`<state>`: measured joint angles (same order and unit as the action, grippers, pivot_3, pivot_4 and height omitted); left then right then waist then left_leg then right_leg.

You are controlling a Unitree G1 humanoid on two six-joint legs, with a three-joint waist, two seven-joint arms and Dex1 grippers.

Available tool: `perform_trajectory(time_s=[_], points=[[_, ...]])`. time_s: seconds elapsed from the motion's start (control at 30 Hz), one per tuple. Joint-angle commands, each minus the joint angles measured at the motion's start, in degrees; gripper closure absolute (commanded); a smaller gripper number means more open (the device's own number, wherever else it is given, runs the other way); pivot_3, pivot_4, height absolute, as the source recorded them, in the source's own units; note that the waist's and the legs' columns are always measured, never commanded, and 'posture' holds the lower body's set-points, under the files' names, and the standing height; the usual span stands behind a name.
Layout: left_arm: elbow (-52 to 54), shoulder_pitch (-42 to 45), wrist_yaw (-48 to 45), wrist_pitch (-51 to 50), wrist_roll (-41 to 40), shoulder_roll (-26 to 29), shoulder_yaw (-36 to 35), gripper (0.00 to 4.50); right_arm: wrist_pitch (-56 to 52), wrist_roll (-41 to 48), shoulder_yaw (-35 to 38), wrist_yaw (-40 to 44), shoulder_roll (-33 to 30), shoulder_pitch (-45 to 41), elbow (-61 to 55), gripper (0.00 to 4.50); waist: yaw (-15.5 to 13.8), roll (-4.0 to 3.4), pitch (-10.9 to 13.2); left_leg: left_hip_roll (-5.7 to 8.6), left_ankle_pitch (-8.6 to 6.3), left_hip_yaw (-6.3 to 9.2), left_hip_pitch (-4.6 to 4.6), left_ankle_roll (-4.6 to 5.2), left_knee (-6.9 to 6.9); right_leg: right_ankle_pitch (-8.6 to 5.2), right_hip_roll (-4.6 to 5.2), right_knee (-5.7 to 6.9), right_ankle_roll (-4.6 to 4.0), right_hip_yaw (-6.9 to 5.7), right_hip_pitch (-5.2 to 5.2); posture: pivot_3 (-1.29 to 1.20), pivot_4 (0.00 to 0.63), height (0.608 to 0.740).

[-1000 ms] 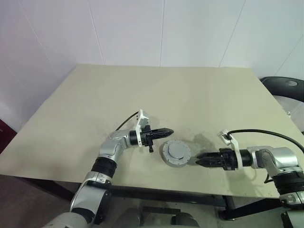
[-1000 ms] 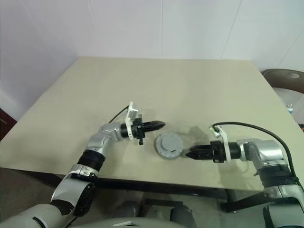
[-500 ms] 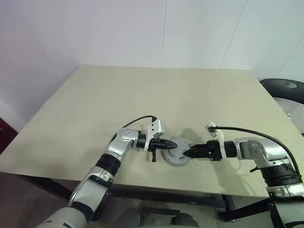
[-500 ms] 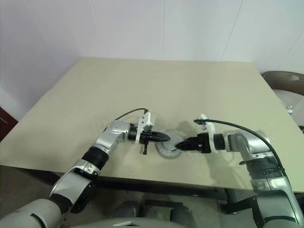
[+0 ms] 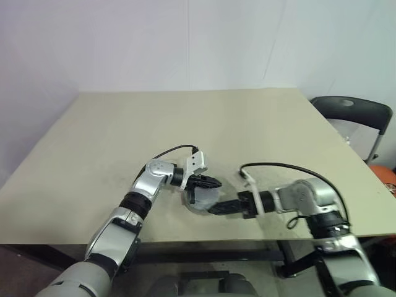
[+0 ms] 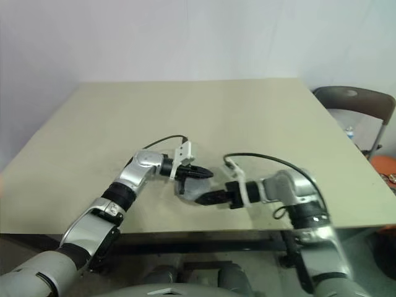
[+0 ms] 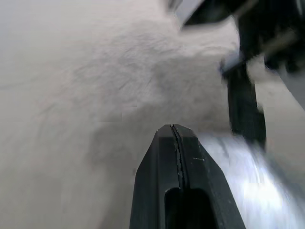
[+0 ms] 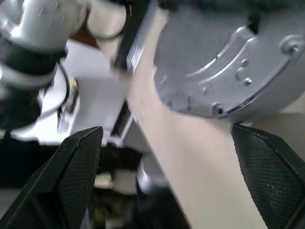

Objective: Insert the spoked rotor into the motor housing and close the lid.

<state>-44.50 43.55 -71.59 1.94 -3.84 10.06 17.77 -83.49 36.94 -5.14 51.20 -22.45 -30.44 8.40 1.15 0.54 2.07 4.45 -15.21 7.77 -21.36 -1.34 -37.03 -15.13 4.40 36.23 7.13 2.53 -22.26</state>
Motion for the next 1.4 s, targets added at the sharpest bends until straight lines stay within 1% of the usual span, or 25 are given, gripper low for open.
perform_trajectory(time_s=[0.03, 0.1, 0.17, 0.2, 0.23, 0.4, 0.57, 0.67, 0.8, 1.0, 1.13, 1.2, 1.4], points=[[-2.66, 1.61, -0.83, 1.74, 1.72, 0.73, 0.29, 4.5, 7.83, -3.69, 0.11, -4.01, 0.51, -3.27, 0.27, 0.04, -0.04, -0.03, 0.01, 0.0, 0.0, 0.02, 0.03, 0.0, -0.01, 0.05, -0.02, 0.01, 0.0, -0.01, -0.01, 0.0, 0.0, 0.74], [-3.34, 2.08, -0.96, 2.23, 1.91, 0.77, -0.06, 4.5, 8.74, -3.84, -0.63, -3.51, 0.12, -3.04, 0.66, 0.04, -0.22, -0.05, 0.01, -0.01, 0.01, 0.05, 0.06, -0.01, -0.02, 0.1, -0.03, 0.02, 0.06, -0.02, -0.02, 0.0, 0.0, 0.74], [-3.73, 2.18, -1.03, 2.55, 1.95, 0.99, -0.34, 4.5, 10.13, -4.57, -2.04, -2.22, -1.59, -2.44, 0.67, 0.04, -0.24, -0.05, 0.0, -0.01, 0.02, 0.05, 0.05, -0.02, -0.03, 0.15, -0.04, 0.02, 0.09, -0.01, -0.04, 0.0, 0.0, 0.74], [-3.76, 2.01, -1.03, 2.63, 1.91, 1.14, -0.45, 4.5, 10.86, -4.98, -2.61, -1.61, -2.52, -2.25, 0.86, 0.04, -0.28, -0.05, 0.0, 0.0, 0.02, 0.05, 0.04, -0.02, -0.02, 0.28, -0.03, 0.01, -0.08, -0.01, -0.04, 0.0, 0.0, 0.74], [-3.69, 1.78, -1.06, 2.71, 1.86, 1.26, -0.54, 4.5, 11.53, -5.27, -3.11, -1.09, -3.3, -2.14, 1.11, 0.04, -0.31, -0.05, 0.0, 0.04, 0.02, 0.04, 0.01, -0.02, -0.02, 0.29, 0.01, -0.02, -0.08, 0.0, -0.06, 0.0, 0.0, 0.74], [-1.01, 0.13, -2.53, 1.51, -0.16, 1.56, -1.75, 4.5, 13.66, -5.59, -4.73, 1.38, -5.61, -2.22, 2.5, 0.04, -0.36, -0.05, 0.01, 0.09, 0.02, 0.03, -0.01, -0.02, -0.02, 0.29, 0.08, -0.06, -0.06, 0.01, -0.05, 0.0, 0.0, 0.74], [2.65, 1.17, -3.57, -2.76, -6.08, 1.0, -6.61, 4.5, 15.12, -6.05, -5.94, 2.14, -5.72, -2.41, 3.73, 0.04, -0.4, -0.03, 0.01, 0.07, 0.02, 0.03, -0.03, -0.02, -0.02, 0.29, 0.06, -0.05, -0.06, 0.01, -0.07, 0.0, 0.0, 0.74], [6.24, 2.06, -4.21, -7.26, -9.86, 1.34, -9.64, 4.5, 15.61, -6.22, -7.13, 3.41, -6.14, -2.05, 3.47, 0.04, -0.38, -0.03, 0.02, 0.07, 0.02, 0.03, -0.03, -0.02, -0.04, 0.28, 0.06, -0.06, -0.05, 0.01, -0.06, 0.0, 0.0, 0.74], [9.48, 2.05, -4.46, -9.49, -11.18, 3.23, -10.91, 4.5, 15.68, -5.92, -7.96, 5.1, -6.92, -1.92, 3.04, 0.04, -0.31, -0.03, 0.02, 0.07, 0.02, 0.03, -0.03, -0.02, -0.02, 0.28, 0.06, -0.06, -0.05, 0.01, -0.08, 0.0, 0.0, 0.74], [10.1, 0.46, -5.69, -9.28, -9.33, 7.81, -9.81, 4.5, 16.55, -7.03, -8.02, 4.87, -6.74, -2.09, 3.96, 0.04, -0.4, -0.04, 0.01, 0.08, 0.02, 0.03, -0.02, -0.02, -0.01, 0.29, 0.06, -0.07, -0.06, 0.01, -0.08, 0.0, 0.0, 0.74], [12.66, -1.28, -9.18, -12.05, -8.62, 10.87, -7.28, 4.5, 16.8, -7.4, -8.27, 5.35, -6.86, -2.25, 4.32, 0.04, -0.4, -0.03, 0.01, 0.08, 0.02, 0.03, -0.02, -0.02, -0.01, 0.29, 0.06, -0.06, -0.06, 0.01, -0.07, 0.0, 0.0, 0.74], [13.0, -2.62, -9.56, -11.7, -7.02, 11.97, -5.38, 4.5, 16.96, -7.54, -8.3, 5.47, -6.85, -2.31, 4.42, 0.04, -0.39, -0.04, 0.01, 0.08, 0.02, 0.03, -0.02, -0.02, -0.01, 0.29, 0.06, -0.07, -0.06, 0.01, -0.06, 0.0, 0.0, 0.74], [12.86, -7.29, -6.37, -8.64, -3.61, 11.46, -2.55, 4.5, 16.71, -7.31, -7.72, 5.01, -6.41, -2.13, 3.61, 0.04, -0.45, -0.04, 0.01, 0.07, 0.02, 0.03, -0.01, -0.02, -0.01, 0.29, 0.06, -0.06, -0.07, 0.01, -0.07, 0.0, 0.0, 0.74]])
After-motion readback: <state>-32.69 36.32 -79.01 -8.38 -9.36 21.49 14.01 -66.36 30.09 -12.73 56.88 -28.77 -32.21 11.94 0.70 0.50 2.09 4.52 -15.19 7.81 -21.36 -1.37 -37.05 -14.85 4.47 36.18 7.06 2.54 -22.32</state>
